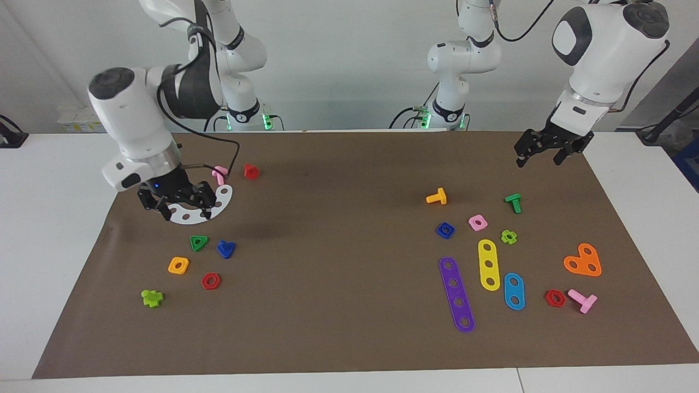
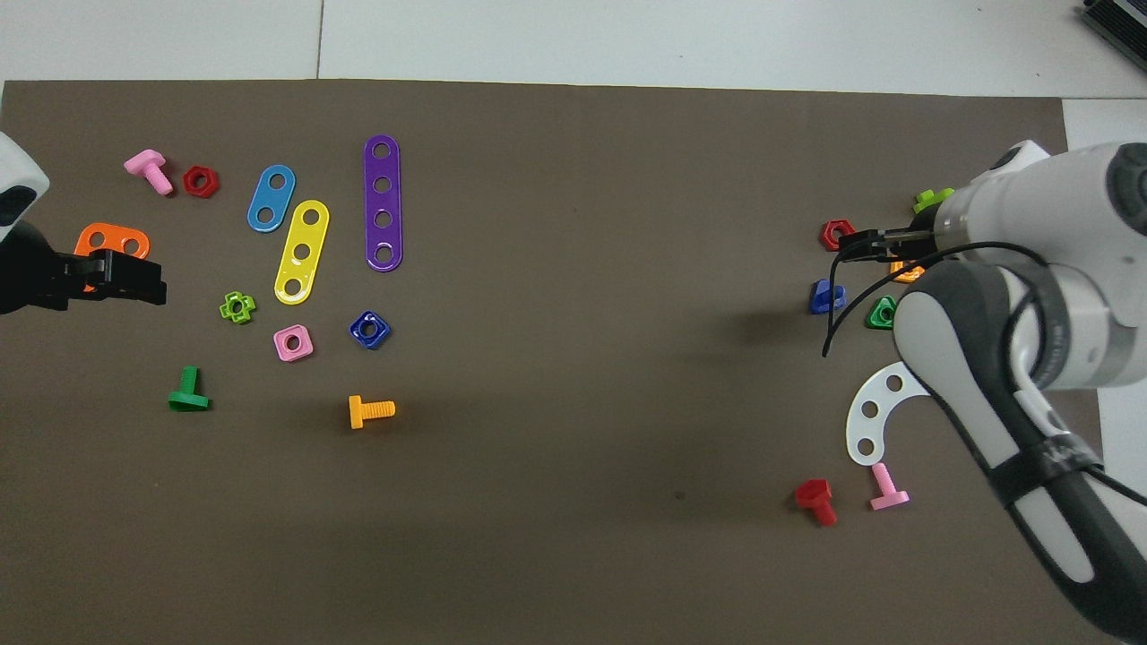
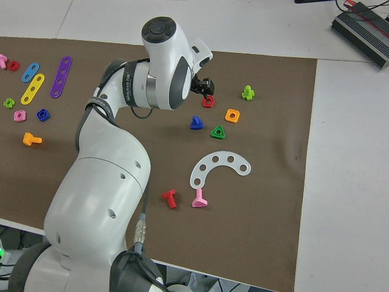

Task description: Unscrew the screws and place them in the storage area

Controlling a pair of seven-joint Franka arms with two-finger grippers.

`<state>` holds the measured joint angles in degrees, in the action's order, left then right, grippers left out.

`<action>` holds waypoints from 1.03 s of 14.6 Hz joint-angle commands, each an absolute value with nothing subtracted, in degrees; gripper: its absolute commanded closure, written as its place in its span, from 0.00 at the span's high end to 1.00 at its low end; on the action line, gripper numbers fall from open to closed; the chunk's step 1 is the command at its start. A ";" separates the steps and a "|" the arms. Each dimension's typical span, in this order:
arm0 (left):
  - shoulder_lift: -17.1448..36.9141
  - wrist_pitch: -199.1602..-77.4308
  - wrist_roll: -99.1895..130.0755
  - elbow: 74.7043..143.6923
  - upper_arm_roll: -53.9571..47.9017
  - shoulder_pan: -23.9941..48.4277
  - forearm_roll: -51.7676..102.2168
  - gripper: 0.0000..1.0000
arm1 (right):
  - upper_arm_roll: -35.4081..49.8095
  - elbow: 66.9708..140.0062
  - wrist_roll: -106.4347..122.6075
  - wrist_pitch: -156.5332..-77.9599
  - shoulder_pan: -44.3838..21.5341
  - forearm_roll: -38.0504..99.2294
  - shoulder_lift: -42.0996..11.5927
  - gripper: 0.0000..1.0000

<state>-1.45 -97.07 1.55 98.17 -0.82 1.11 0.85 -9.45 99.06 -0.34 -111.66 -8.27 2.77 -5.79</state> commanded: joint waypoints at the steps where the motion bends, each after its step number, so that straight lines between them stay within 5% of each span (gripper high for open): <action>1: -3.08 -97.56 1.58 99.76 -1.05 0.62 1.93 1.00 | -9.23 97.04 -1.14 -102.52 -5.90 1.67 -1.60 1.00; 4: -3.16 -97.56 1.58 99.76 -1.05 0.62 1.93 1.00 | -9.75 93.61 -1.41 -91.70 -2.39 1.67 0.26 1.00; 15: -3.08 -97.56 1.58 99.76 -1.05 0.62 1.93 1.00 | -8.70 90.53 1.32 -86.83 -0.09 1.05 1.67 1.00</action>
